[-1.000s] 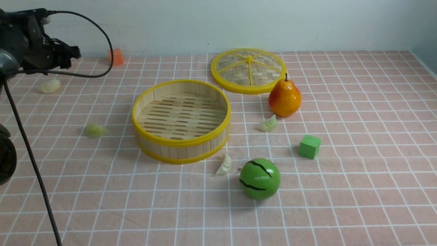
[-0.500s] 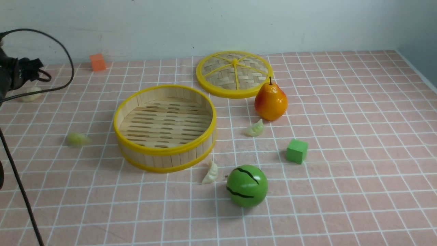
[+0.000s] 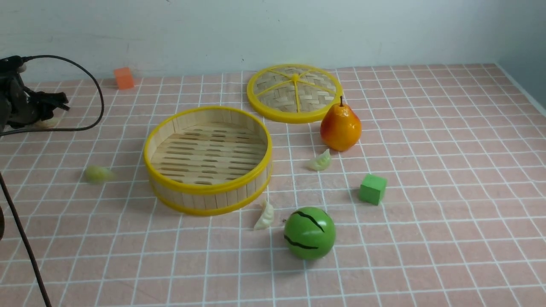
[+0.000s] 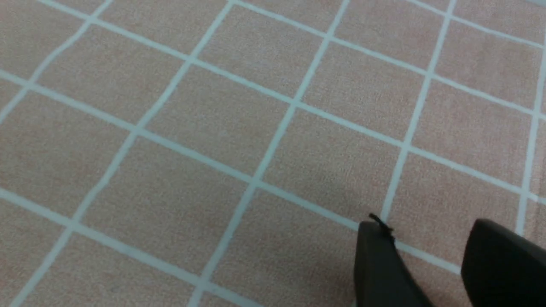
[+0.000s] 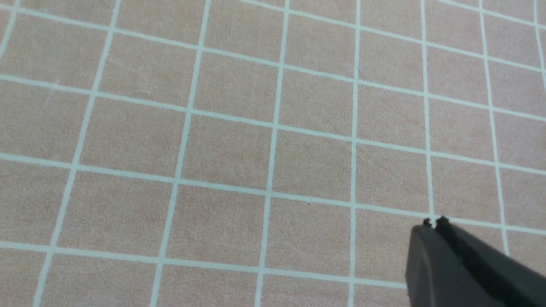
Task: Put the dumplings into the steamer on the table with the pink tablecloth.
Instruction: 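Reach for and grasp a dumpling on the table with the left gripper, then place the dumpling into the bamboo steamer basket with the left gripper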
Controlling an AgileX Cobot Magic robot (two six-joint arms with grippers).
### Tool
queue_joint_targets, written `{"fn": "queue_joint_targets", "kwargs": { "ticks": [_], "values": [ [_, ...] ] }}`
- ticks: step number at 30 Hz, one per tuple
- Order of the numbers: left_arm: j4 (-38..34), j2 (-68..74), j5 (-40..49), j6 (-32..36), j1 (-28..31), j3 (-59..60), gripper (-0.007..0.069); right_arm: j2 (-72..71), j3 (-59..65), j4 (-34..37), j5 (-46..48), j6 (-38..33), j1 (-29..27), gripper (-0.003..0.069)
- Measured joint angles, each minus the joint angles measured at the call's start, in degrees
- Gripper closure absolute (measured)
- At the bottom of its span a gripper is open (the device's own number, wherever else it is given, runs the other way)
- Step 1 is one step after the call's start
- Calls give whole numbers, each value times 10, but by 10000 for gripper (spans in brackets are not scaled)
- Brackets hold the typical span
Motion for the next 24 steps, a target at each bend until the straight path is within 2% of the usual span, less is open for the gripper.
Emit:
{"fn": "queue_joint_targets", "kwargs": {
  "ticks": [1, 5, 16, 24],
  "values": [
    [-4, -2, 7, 1, 0, -1, 438, 0, 0, 0, 0, 0, 0, 659],
    [-19, -14, 33, 2, -1, -1, 549, 0, 0, 0, -2, 0, 0, 659],
    [-75, -54, 153, 15, -21, 2, 562, 0, 0, 0, -5, 0, 0, 659],
    [-101, -118, 234, 74, -62, 4, 565, 0, 0, 0, -12, 0, 0, 656]
  ]
}}
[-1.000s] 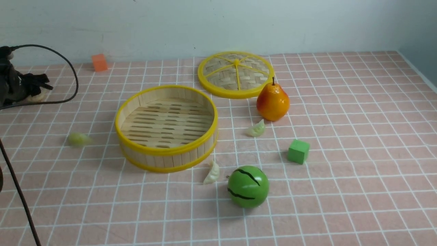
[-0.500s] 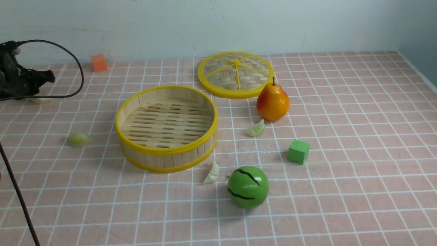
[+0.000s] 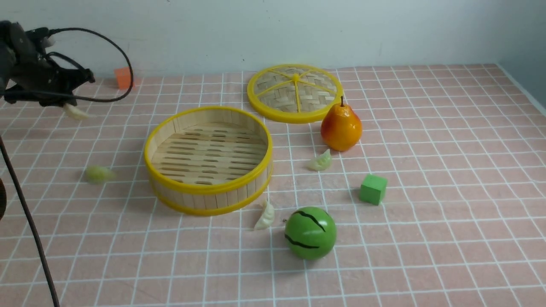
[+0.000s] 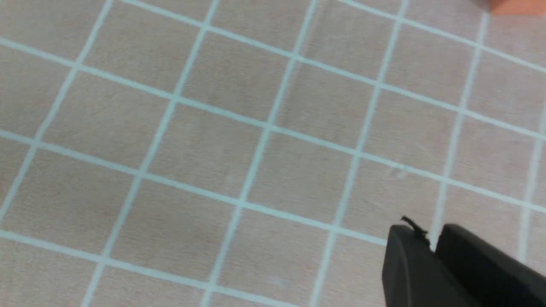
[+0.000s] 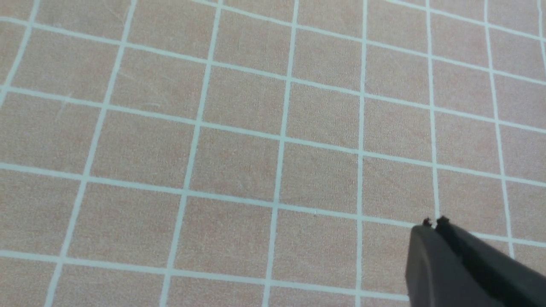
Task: Put the dumplings into the steamer on the table with the pink tablecloth.
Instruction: 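Place the dumpling into the bamboo steamer basket with the left gripper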
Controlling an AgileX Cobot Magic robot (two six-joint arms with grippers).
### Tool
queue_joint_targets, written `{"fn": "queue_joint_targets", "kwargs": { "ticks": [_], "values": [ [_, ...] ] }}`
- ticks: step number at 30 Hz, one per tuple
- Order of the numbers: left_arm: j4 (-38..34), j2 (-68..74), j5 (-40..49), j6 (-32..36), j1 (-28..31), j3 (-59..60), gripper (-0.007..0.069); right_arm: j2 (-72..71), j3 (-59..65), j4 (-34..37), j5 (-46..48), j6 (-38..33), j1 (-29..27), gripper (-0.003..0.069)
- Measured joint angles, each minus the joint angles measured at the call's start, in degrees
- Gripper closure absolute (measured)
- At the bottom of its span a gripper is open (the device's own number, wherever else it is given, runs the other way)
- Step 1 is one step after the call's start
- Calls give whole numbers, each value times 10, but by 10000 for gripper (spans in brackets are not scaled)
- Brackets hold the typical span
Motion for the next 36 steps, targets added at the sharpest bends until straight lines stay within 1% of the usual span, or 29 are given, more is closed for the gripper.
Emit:
{"fn": "queue_joint_targets", "kwargs": {
  "ticks": [2, 4, 7, 8, 11, 15, 18, 22, 23, 24, 25, 26, 27, 29, 33, 36],
  "values": [
    [-27, -24, 18, 23, -16, 0, 565, 0, 0, 0, -1, 0, 0, 653],
    [-38, -43, 29, 38, -29, 0, 565, 0, 0, 0, -1, 0, 0, 651],
    [-35, -89, 63, 60, -59, 0, 565, -1, 0, 0, -10, 0, 0, 648],
    [-35, -89, 66, 62, -60, 0, 565, -1, 0, 0, -12, 0, 0, 648],
    [-20, -140, 128, 78, -87, 0, 565, -17, 0, -1, -42, 0, 0, 648],
    [-32, -187, 137, 77, -99, 5, 566, -49, 0, 2, -51, 0, 0, 646],
    [-49, -237, 137, 62, -99, 46, 566, -78, 0, 2, -50, 0, 0, 646],
    [-67, -331, 137, 56, -113, 195, 566, -127, 0, 4, -45, 0, 0, 646],
    [-66, -335, 137, 56, -113, 203, 566, -127, 0, 4, -45, 0, 0, 646],
    [-69, -349, 137, 56, -121, 236, 566, -136, 0, 4, -45, 0, 0, 646],
    [-75, -370, 123, 56, -135, 301, 566, -146, 0, 6, -43, 0, 0, 646],
    [-77, -376, 110, 56, -142, 324, 566, -150, 0, 7, -43, 0, 0, 646],
    [-80, -378, 71, 56, -157, 371, 566, -153, 0, 11, -43, 0, 0, 646],
    [-81, -374, 22, 56, -173, 412, 566, -154, 0, 16, -43, 0, 0, 646],
    [-61, -332, -69, 55, -209, 447, 566, -154, 0, 29, -53, 0, 0, 645],
    [-47, -304, -104, 42, -219, 448, 566, -154, 0, 34, -54, 0, 0, 645]
  ]
}}
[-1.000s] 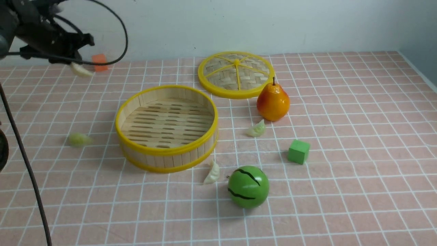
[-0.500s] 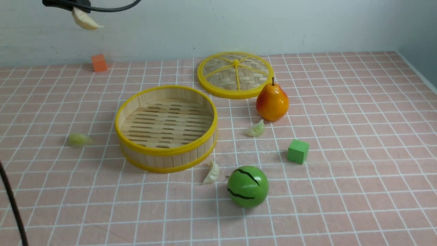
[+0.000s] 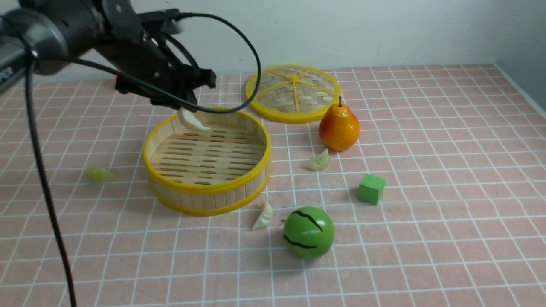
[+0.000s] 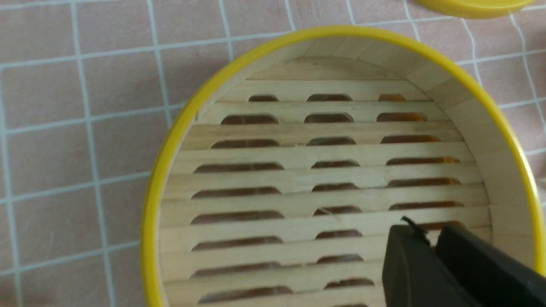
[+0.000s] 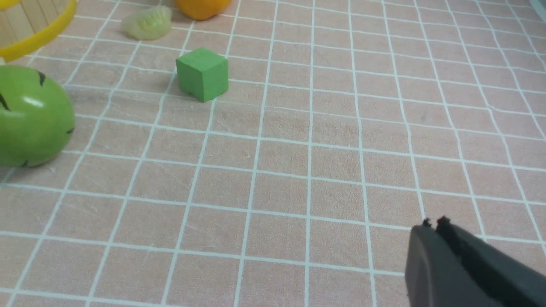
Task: Put the dumplings into the steamer on the table with the pink tablecloth.
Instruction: 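Place the dumpling into the bamboo steamer basket with the left gripper, then reach for and grasp a dumpling on the table with the left gripper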
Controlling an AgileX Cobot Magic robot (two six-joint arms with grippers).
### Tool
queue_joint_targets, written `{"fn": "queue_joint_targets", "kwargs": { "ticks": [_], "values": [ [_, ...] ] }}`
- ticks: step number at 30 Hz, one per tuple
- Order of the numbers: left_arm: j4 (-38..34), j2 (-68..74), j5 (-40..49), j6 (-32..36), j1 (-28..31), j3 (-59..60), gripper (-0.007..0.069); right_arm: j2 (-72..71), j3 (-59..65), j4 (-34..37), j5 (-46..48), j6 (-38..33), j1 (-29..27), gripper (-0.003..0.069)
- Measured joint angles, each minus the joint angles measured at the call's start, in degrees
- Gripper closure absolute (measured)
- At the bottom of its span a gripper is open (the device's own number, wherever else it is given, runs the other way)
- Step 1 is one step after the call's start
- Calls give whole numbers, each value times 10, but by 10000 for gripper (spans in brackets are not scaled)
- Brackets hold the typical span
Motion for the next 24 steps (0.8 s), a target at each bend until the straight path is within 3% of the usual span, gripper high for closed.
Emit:
{"fn": "queue_joint_targets", "kwargs": {
  "ticks": [5, 11, 14, 19, 24],
  "values": [
    [15, 61, -72, -49, -1, 0, 566, 0, 0, 5, -2, 0, 0, 645],
    [17, 96, -103, -60, 0, 2, 557, 0, 0, 6, -5, 0, 0, 648],
    [19, 103, -125, -61, 0, 2, 486, 0, 0, 6, -6, 0, 0, 648],
    [19, 103, -136, -76, 0, 2, 298, 0, 0, 6, -7, 0, 0, 646],
    [31, 94, -102, -108, 1, -13, 223, 0, 0, 6, -10, 0, 0, 645]
  ]
}}
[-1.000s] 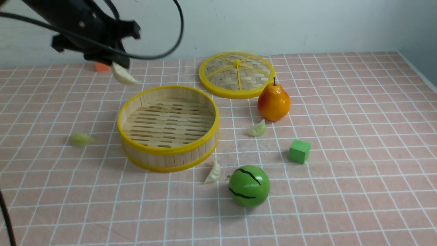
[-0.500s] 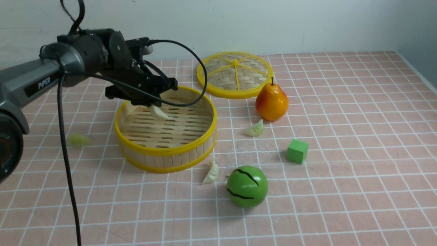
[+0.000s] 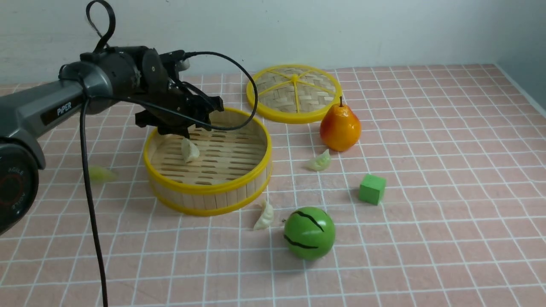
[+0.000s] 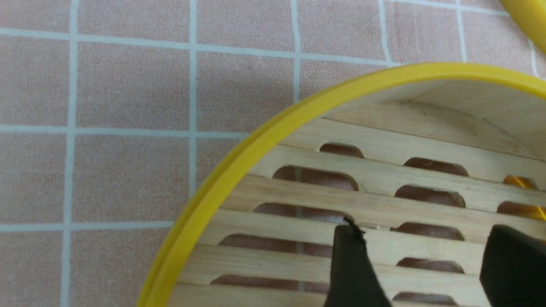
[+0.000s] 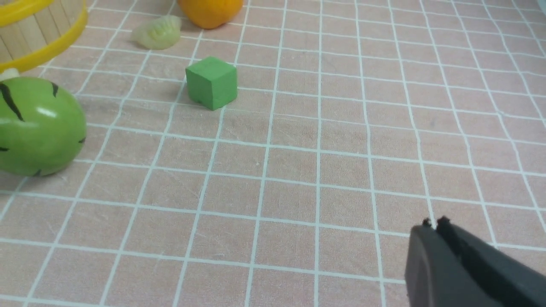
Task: Put the dumplings into the steamer on the table with the pink tablecloth.
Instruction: 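Reach for and grasp a dumpling on the table with the left gripper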
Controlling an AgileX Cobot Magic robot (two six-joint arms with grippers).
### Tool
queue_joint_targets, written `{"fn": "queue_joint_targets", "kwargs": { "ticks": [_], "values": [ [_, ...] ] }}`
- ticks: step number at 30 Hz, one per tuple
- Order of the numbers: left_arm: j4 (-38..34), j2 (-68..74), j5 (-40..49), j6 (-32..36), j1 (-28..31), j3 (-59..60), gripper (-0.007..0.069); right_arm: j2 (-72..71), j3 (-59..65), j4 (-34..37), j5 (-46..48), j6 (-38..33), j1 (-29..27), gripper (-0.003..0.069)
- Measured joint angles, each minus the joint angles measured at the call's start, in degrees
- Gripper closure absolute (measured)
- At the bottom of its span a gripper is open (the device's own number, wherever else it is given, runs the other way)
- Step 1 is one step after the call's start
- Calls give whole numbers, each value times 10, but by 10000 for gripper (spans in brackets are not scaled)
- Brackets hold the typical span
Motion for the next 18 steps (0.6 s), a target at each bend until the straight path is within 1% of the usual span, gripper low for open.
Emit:
{"fn": "queue_joint_targets", "kwargs": {
  "ticks": [1, 2, 4, 6, 7, 8, 9, 10, 11, 12, 18],
  "values": [
    [11, -9, 21, -3, 0, -7, 228, 0, 0, 0, 0, 0, 0, 645],
    [17, -13, 24, -3, 0, -8, 230, 0, 0, 0, 0, 0, 0, 645],
    [76, -49, 53, -8, 0, -17, 285, 0, 0, 0, 0, 0, 0, 645],
    [141, -77, 74, -16, 0, -23, 388, 0, 0, 0, 0, 0, 0, 645],
    [154, -81, 75, -18, 0, -23, 398, 0, 0, 0, 0, 0, 0, 645],
    [198, -88, 89, -33, 2, -24, 480, 0, 0, 0, -2, 0, 0, 643],
    [215, -88, 97, -44, 4, -22, 523, 0, 0, 0, -3, 0, 0, 642],
    [231, -84, 105, -60, 7, -16, 586, 0, 0, 0, -5, 0, 0, 641],
    [238, -80, 108, -68, 10, -10, 620, 0, 0, 0, -6, 0, 0, 641],
    [243, -73, 110, -77, 14, -1, 638, 0, 0, 0, -6, 0, 0, 640],
    [240, -35, 111, -96, 26, 53, 638, 0, 1, 0, -9, 0, 0, 638]
  ]
}}
